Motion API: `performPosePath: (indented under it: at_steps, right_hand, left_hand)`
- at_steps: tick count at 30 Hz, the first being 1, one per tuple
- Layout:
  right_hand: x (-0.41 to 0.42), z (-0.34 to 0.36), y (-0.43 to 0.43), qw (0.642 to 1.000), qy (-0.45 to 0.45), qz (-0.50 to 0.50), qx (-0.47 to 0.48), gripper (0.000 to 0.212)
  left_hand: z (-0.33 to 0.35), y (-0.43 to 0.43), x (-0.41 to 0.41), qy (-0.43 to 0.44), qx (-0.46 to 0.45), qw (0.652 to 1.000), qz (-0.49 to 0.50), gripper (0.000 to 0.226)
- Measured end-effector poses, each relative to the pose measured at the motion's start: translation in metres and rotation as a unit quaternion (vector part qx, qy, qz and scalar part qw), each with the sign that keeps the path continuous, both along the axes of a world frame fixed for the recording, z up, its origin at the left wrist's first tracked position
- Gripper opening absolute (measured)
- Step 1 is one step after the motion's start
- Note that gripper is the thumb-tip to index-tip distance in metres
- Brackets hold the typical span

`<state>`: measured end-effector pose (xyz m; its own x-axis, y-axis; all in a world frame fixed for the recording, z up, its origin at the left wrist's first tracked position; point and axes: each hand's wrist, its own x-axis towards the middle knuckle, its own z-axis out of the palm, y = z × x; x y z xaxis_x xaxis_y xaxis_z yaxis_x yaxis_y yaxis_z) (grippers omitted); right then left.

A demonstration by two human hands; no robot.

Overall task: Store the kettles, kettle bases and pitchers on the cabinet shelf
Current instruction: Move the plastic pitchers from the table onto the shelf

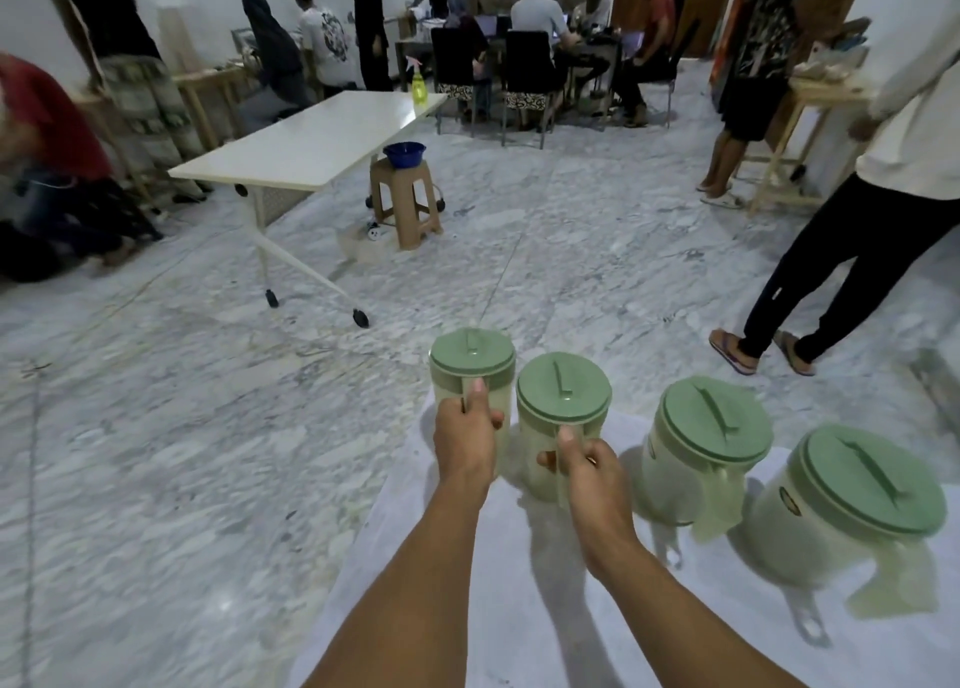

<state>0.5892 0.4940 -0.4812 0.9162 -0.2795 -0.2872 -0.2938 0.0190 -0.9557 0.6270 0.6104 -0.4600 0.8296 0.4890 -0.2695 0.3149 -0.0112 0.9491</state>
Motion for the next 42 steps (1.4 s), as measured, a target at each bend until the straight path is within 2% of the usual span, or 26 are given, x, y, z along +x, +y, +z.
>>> performPosePath:
  at_steps: [5, 10, 16, 19, 25, 31, 36, 42]
  right_hand:
    - [-0.014, 0.024, 0.009, 0.998, -0.05, -0.003, -0.023, 0.033]
    - [-0.05, 0.074, 0.022, 0.992, -0.117, -0.045, -0.032, 0.034]
    - [-0.138, 0.145, 0.031, 0.971, -0.192, -0.14, -0.002, 0.035]
    - [-0.195, 0.179, 0.026, 0.955, -0.211, -0.209, -0.014, 0.043]
    - [-0.293, 0.242, -0.023, 0.9, -0.212, -0.371, -0.085, 0.065]
    - [-0.393, 0.275, -0.099, 0.838, -0.197, -0.495, -0.118, 0.067]
    - [-0.485, 0.293, -0.173, 0.772, -0.188, -0.585, -0.163, 0.065]
    - [-0.617, 0.311, -0.261, 0.658, -0.149, -0.705, -0.218, 0.066]
  left_hand:
    - [0.025, 0.014, -0.026, -0.03, 0.024, 0.999, 0.021, 0.05]
    - [0.085, 0.028, -0.073, -0.086, 0.055, 0.994, 0.04, 0.048]
    - [0.155, 0.043, -0.152, -0.165, 0.084, 0.983, 0.008, 0.056]
    - [0.189, 0.041, -0.197, -0.196, 0.098, 0.976, -0.017, 0.064]
    - [0.238, -0.016, -0.275, -0.251, 0.091, 0.959, -0.091, 0.064]
    - [0.264, -0.112, -0.337, -0.271, 0.049, 0.941, -0.195, 0.069]
    - [0.285, -0.201, -0.402, -0.282, -0.003, 0.914, -0.293, 0.066]
    - [0.301, -0.316, -0.506, -0.269, -0.068, 0.859, -0.43, 0.068]
